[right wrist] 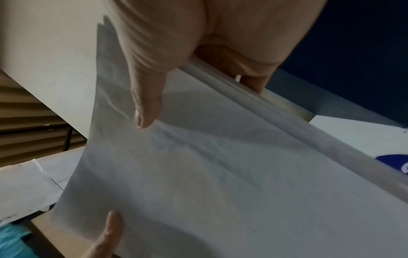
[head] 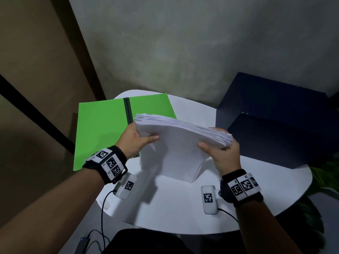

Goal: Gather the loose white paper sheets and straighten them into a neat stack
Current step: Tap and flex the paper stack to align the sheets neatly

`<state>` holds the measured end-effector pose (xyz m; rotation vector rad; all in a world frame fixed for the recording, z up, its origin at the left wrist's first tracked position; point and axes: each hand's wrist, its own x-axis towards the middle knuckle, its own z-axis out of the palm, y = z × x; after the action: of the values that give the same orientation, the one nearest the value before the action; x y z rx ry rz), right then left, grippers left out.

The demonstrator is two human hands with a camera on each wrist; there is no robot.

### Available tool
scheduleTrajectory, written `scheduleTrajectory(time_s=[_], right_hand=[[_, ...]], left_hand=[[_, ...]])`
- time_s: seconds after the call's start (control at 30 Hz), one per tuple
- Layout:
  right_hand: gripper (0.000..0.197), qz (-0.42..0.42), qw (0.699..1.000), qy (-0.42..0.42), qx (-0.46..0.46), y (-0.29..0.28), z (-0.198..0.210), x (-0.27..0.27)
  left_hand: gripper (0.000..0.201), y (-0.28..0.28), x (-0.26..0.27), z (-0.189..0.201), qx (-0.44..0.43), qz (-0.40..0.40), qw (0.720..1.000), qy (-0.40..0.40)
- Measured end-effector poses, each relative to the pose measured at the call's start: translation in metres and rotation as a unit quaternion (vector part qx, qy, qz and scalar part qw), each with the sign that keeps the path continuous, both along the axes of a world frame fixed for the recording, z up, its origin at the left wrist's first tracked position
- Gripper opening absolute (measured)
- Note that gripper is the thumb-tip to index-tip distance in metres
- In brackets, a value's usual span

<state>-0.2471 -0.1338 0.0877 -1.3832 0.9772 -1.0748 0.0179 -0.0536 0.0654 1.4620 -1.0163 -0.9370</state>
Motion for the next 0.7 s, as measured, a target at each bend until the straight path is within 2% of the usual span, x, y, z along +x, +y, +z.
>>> scheduleTrajectory(time_s=[0.1, 0.23, 0.33, 0.37, 0.4, 0.43, 0.47, 0.5, 0.53, 0.57, 0.6, 0.63, 0.67, 0.7], right_hand=[[0.036, -0.010, 1.000, 0.002, 0.004, 0.002, 0.004, 0.006], [0.034, -0.035, 0.999, 0.000, 0.013, 0.002, 0.004, 0.011], [0.027, -0.040, 0.999, -0.016, 0.021, 0.001, 0.005, 0.015], [0.025, -0.038, 0.999, -0.019, 0.015, 0.000, 0.007, 0.015], [0.022, -0.036, 0.999, -0.020, 0.007, 0.000, 0.011, 0.015], [0.019, -0.032, 0.999, -0.018, -0.008, -0.002, 0.017, 0.015], [0.016, -0.028, 0.999, -0.008, -0.034, -0.004, 0.024, 0.017], [0.015, -0.013, 0.997, 0.010, -0.074, -0.005, 0.033, 0.020], [0.015, 0.008, 0.992, 0.037, -0.124, -0.006, 0.043, 0.024], [0.018, 0.026, 0.982, 0.064, -0.174, -0.007, 0.053, 0.029], [0.023, 0.033, 0.972, 0.087, -0.214, -0.010, 0.059, 0.033], [0.027, 0.028, 0.968, 0.095, -0.232, -0.013, 0.063, 0.037], [0.028, 0.011, 0.968, 0.100, -0.232, -0.013, 0.063, 0.039], [0.029, -0.025, 0.966, 0.114, -0.230, -0.014, 0.059, 0.038]], left_hand=[[0.068, -0.001, 0.002, -0.001, 0.012, -0.002, 1.000, 0.012], [0.063, -0.005, -0.004, 0.005, -0.009, 0.009, 0.999, 0.041], [0.076, -0.006, -0.006, 0.017, -0.018, 0.020, 0.999, 0.037], [0.080, -0.006, -0.004, 0.023, -0.034, 0.039, 0.999, 0.007], [0.087, -0.007, -0.003, 0.032, -0.058, 0.072, 0.994, -0.065], [0.094, -0.007, -0.003, 0.045, -0.084, 0.097, 0.977, -0.172], [0.101, -0.007, -0.007, 0.061, -0.105, 0.102, 0.944, -0.296], [0.104, -0.008, -0.013, 0.078, -0.108, 0.087, 0.897, -0.421], [0.101, -0.010, -0.022, 0.095, -0.086, 0.051, 0.847, -0.522], [0.089, -0.014, -0.030, 0.107, -0.056, 0.005, 0.809, -0.585], [0.068, -0.020, -0.037, 0.113, -0.037, -0.037, 0.791, -0.610], [0.042, -0.024, -0.039, 0.116, -0.033, -0.063, 0.802, -0.594], [0.024, -0.025, -0.038, 0.117, -0.034, -0.071, 0.834, -0.546], [0.020, -0.026, -0.033, 0.115, -0.043, -0.064, 0.865, -0.495]])
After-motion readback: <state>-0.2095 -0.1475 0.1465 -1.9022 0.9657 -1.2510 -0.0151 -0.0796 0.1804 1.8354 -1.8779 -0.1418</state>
